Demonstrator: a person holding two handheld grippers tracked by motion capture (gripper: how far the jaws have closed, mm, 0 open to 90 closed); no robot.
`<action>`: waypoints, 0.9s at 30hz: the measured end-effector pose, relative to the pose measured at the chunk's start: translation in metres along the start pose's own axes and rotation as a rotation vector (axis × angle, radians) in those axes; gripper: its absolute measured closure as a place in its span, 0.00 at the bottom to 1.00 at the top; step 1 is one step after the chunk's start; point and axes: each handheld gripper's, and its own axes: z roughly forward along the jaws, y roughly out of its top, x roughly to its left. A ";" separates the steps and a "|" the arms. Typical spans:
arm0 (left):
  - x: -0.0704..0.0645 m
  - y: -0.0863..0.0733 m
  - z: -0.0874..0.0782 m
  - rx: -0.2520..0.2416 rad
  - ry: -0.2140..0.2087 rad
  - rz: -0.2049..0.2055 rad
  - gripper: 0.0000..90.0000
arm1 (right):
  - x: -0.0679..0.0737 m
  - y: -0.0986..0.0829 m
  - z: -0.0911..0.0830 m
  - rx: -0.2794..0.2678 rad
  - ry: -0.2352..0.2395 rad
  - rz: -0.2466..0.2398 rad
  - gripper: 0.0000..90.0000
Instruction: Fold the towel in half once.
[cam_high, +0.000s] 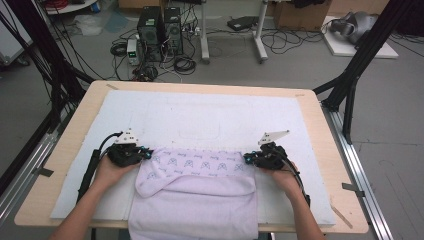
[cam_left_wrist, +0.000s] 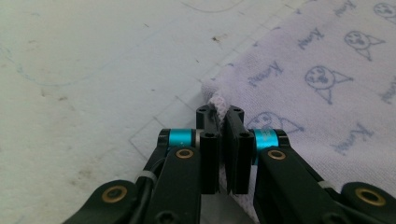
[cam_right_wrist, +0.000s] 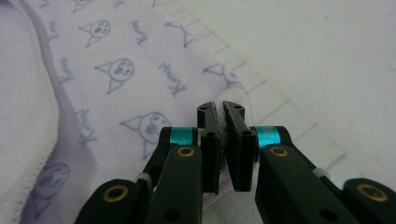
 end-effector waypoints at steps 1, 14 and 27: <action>0.001 0.003 0.000 -0.013 0.012 0.001 0.95 | -0.001 0.003 -0.001 0.000 -0.002 -0.002 0.96; 0.041 0.085 0.002 -0.101 0.147 -0.042 0.95 | -0.058 0.074 -0.023 -0.081 -0.181 0.038 0.96; 0.078 0.113 0.001 -0.036 0.188 -0.148 0.64 | -0.088 0.117 -0.023 -0.080 -0.205 0.105 0.64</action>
